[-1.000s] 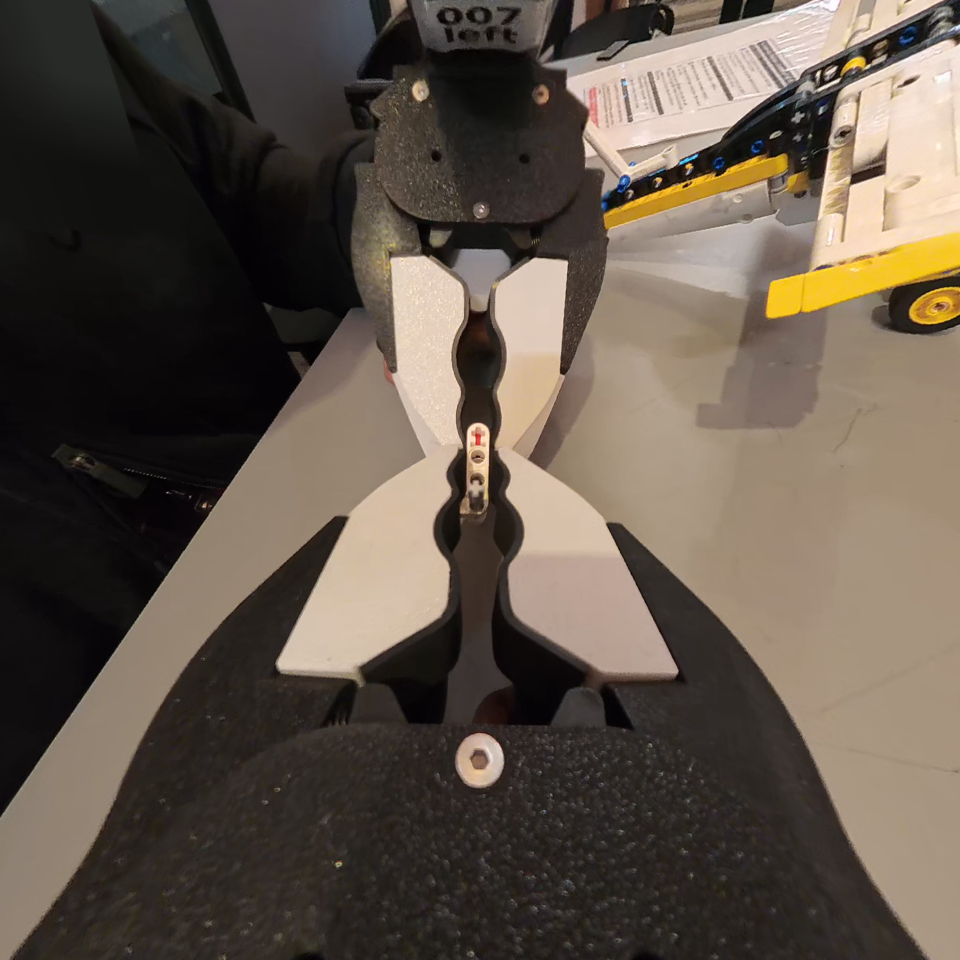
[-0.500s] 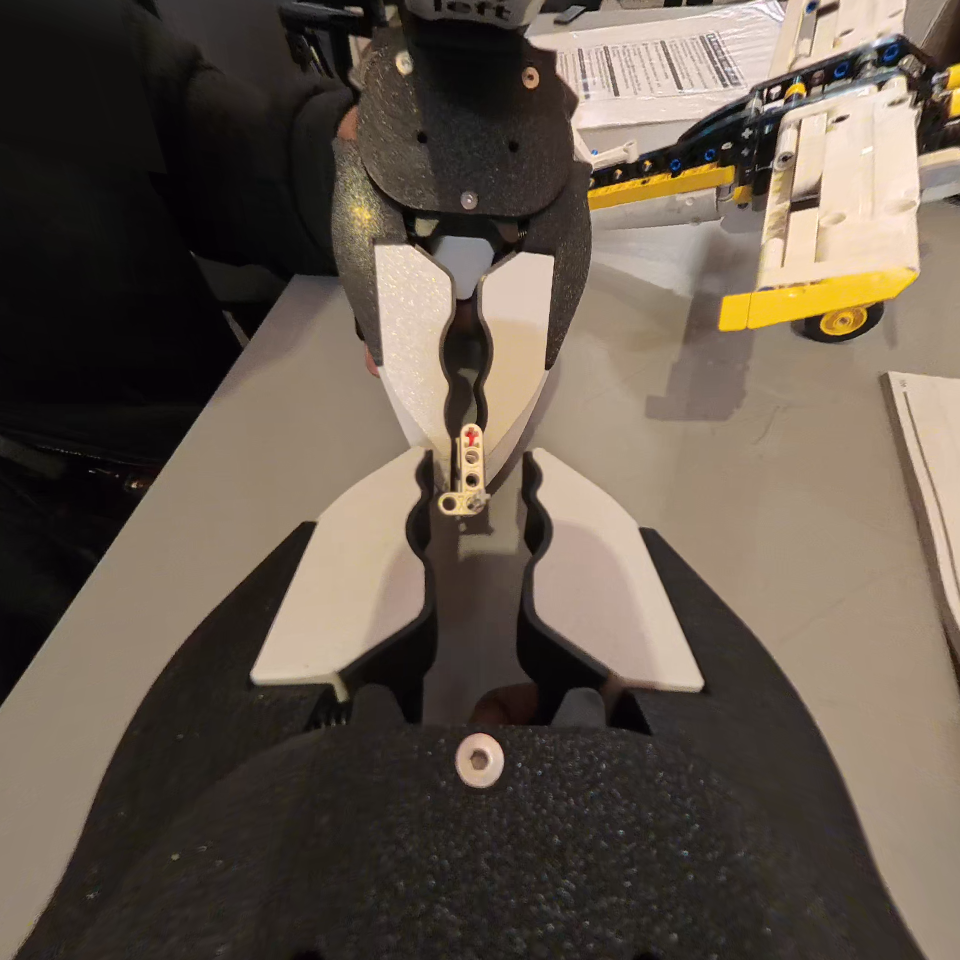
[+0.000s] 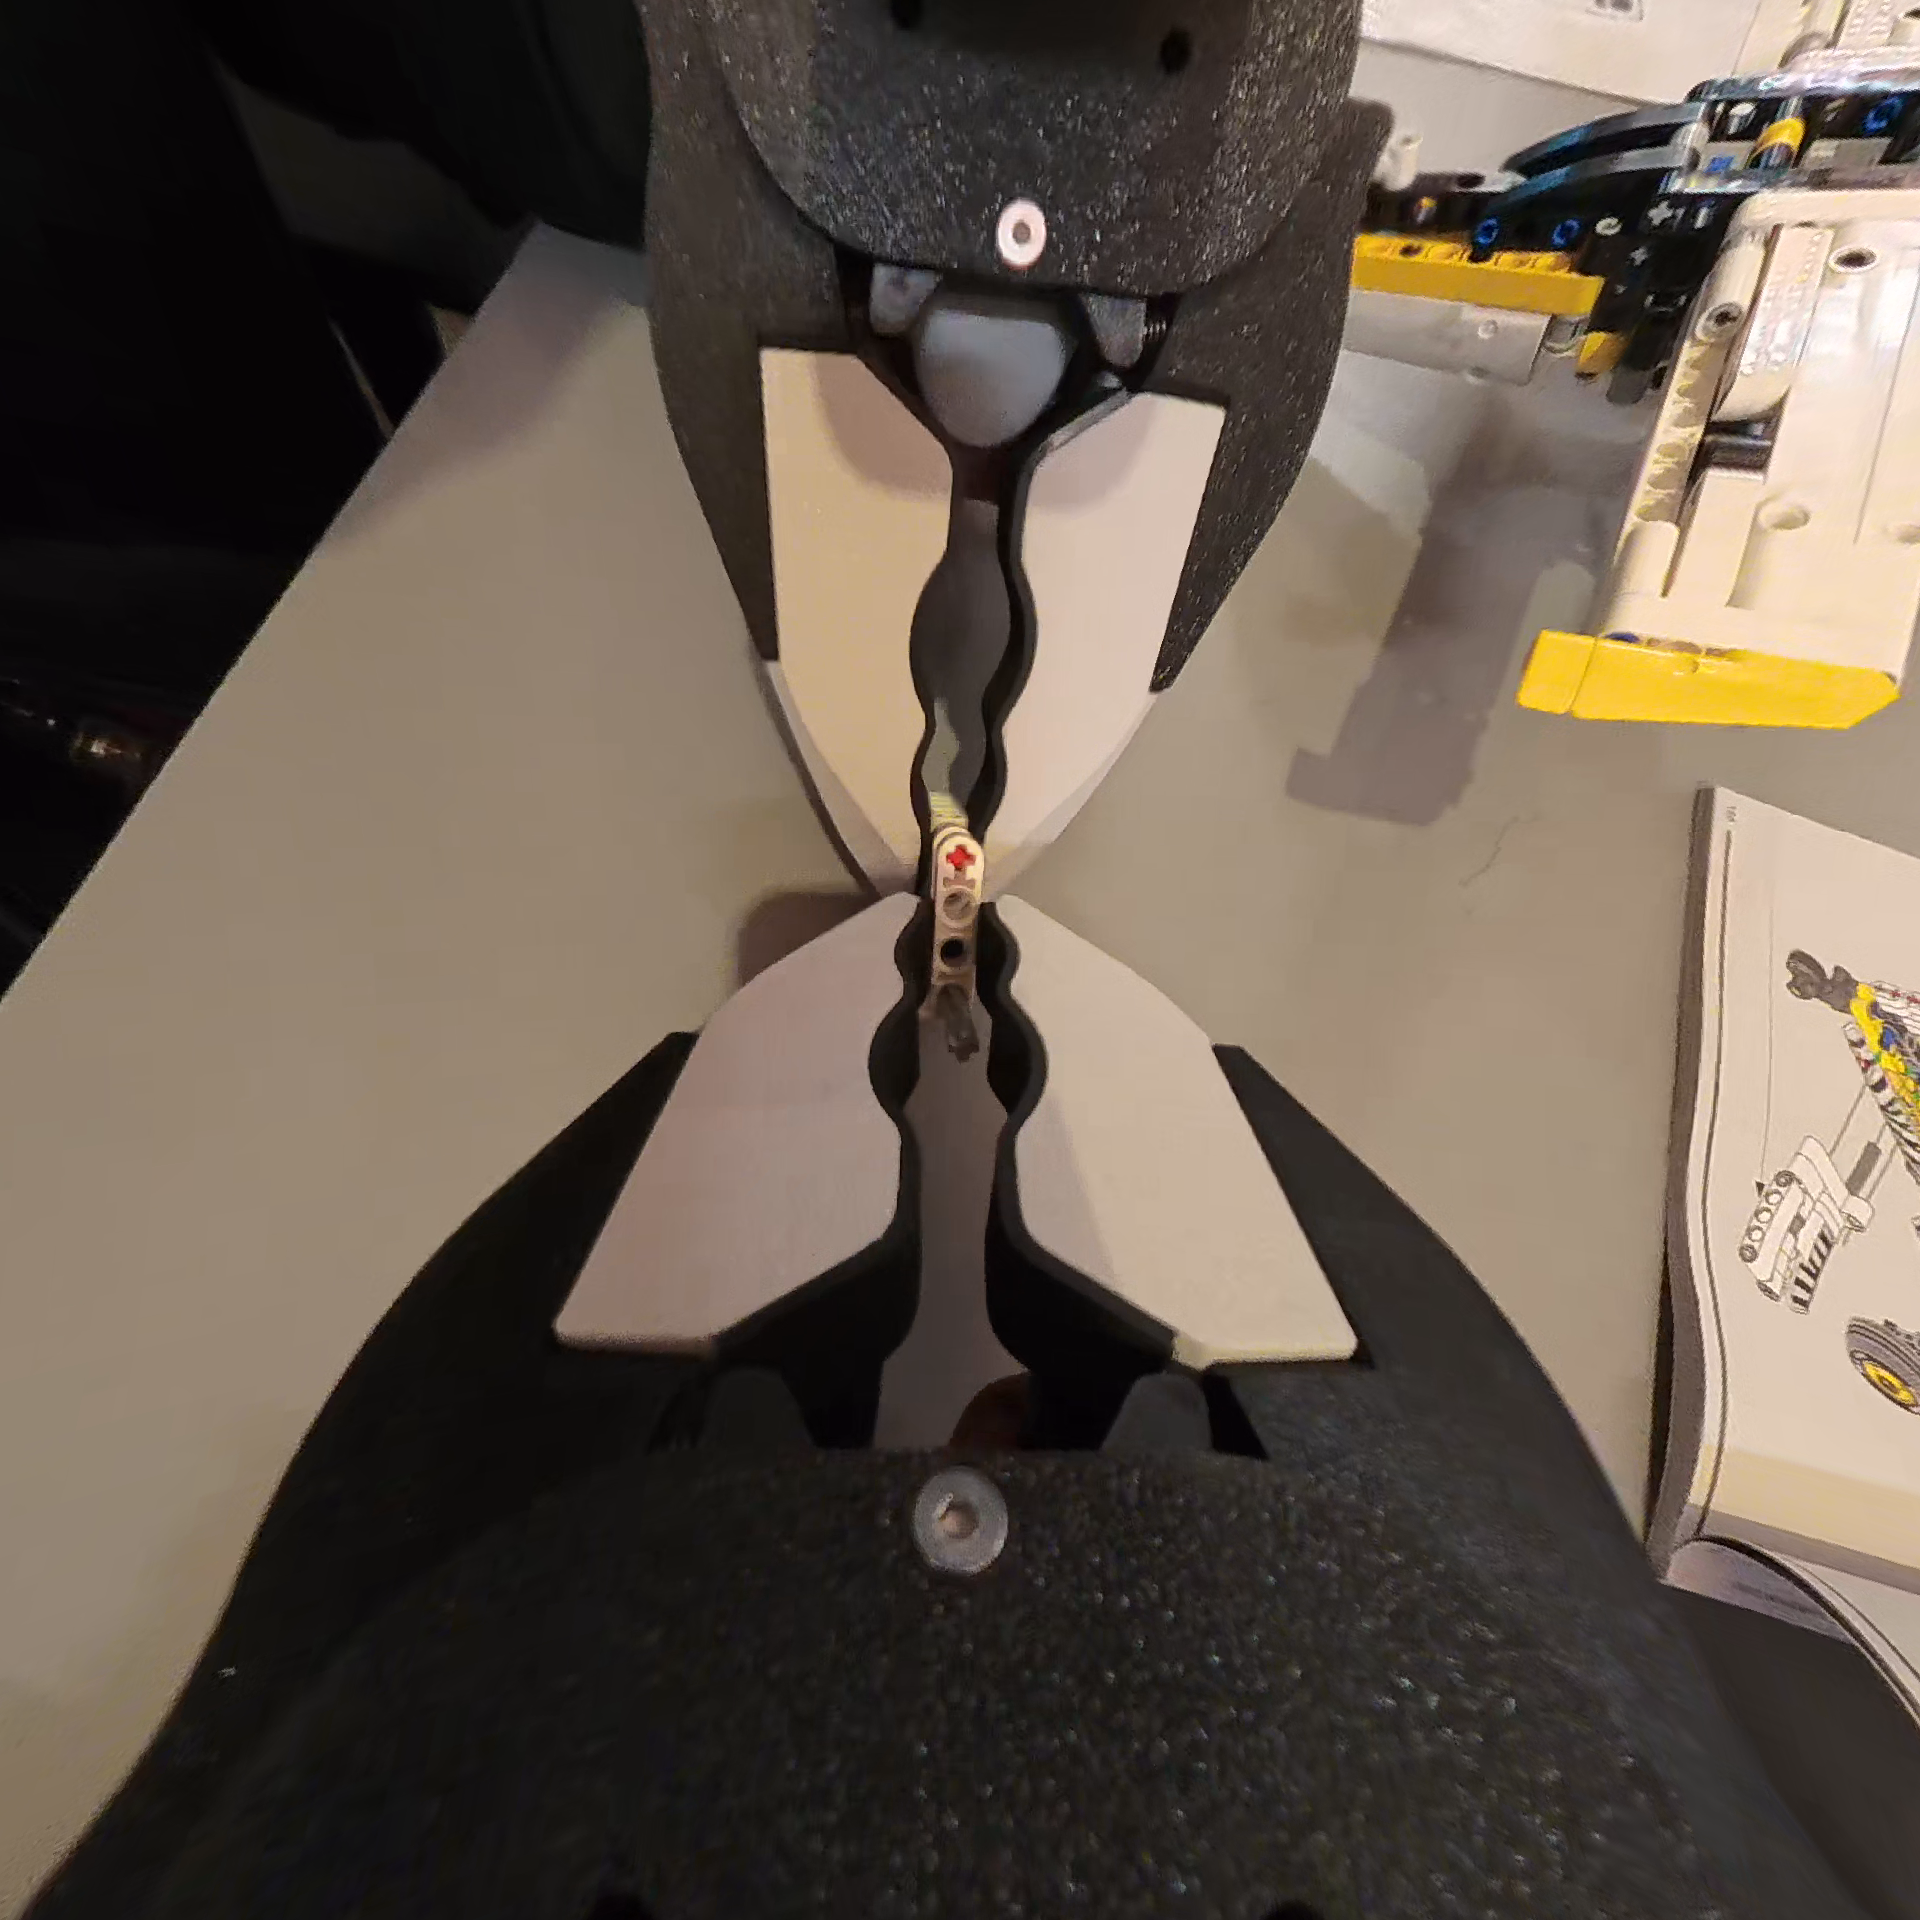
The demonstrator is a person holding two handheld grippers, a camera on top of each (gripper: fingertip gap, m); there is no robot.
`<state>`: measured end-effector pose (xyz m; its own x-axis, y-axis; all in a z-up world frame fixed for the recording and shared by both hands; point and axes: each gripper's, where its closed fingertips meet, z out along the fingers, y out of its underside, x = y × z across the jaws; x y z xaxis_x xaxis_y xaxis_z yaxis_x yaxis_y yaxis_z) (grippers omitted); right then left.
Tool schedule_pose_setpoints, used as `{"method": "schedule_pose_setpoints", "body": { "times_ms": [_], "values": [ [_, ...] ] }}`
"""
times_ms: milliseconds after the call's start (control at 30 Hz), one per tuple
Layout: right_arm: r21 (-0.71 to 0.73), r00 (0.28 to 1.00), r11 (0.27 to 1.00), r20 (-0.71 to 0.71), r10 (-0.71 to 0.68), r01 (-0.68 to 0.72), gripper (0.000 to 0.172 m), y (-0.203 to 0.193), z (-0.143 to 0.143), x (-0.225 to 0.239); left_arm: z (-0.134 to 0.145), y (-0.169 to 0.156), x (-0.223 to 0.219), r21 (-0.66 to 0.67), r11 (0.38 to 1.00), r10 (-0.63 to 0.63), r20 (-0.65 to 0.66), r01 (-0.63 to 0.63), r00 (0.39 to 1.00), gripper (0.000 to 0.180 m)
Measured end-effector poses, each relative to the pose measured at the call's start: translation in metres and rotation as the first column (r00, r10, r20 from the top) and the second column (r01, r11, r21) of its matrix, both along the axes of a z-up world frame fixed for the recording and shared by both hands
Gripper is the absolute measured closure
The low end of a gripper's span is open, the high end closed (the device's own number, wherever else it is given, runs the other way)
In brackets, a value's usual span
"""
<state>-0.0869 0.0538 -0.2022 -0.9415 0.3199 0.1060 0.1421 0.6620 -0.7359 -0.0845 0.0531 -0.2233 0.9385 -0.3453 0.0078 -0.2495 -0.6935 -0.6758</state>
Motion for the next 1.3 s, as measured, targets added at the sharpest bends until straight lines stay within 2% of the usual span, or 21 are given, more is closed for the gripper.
{"method": "schedule_pose_setpoints", "body": {
  "times_ms": [167, 267, 333, 433, 633, 867, 1167, 1300],
  "values": [
    [0.013, 0.999, 1.000, 0.027, 0.026, -0.026, 0.164, 0.001, -0.002, 0.002, 0.005, 0.000, -0.001, -0.064, 0.998, -0.026, -0.074, 0.021, 0.997, 0.173],
    [0.071, 0.999, 0.997, 0.030, 0.030, -0.032, 0.164, 0.004, -0.012, 0.002, 0.017, 0.005, 0.001, -0.053, 0.998, -0.040, -0.047, 0.038, 0.998, 0.174],
    [0.095, 0.999, 0.995, -0.039, -0.018, 0.022, 0.165, 0.004, -0.015, -0.010, 0.012, 0.006, -0.011, -0.094, 0.996, -0.008, -0.116, -0.003, 0.993, 0.173],
    [0.104, 1.000, 0.994, -0.024, -0.020, 0.023, 0.165, 0.002, -0.026, -0.008, 0.001, 0.002, -0.007, -0.127, 0.990, -0.084, -0.142, 0.066, 0.986, 0.173],
    [0.008, 0.997, 0.998, -0.035, -0.066, 0.066, 0.164, 0.004, -0.019, -0.014, 0.006, 0.007, -0.014, -0.014, 0.997, -0.072, -0.047, 0.072, 0.996, 0.172],
    [-0.142, 0.992, 0.983, -0.044, -0.121, 0.114, 0.154, 0.020, -0.008, -0.014, 0.001, 0.012, -0.016, 0.072, 0.995, -0.068, 0.050, 0.065, 0.996, 0.173],
    [-0.258, 0.997, 0.963, 0.036, -0.072, 0.079, 0.143, 0.026, -0.005, -0.008, 0.020, 0.024, -0.016, 0.182, 0.983, -0.053, 0.267, 0.003, 0.962, 0.172],
    [-0.282, 0.997, 0.957, 0.042, -0.058, 0.068, 0.148, 0.025, -0.002, -0.009, 0.027, 0.027, -0.017, 0.216, 0.976, -0.045, 0.337, -0.030, 0.940, 0.173]
  ]
}}
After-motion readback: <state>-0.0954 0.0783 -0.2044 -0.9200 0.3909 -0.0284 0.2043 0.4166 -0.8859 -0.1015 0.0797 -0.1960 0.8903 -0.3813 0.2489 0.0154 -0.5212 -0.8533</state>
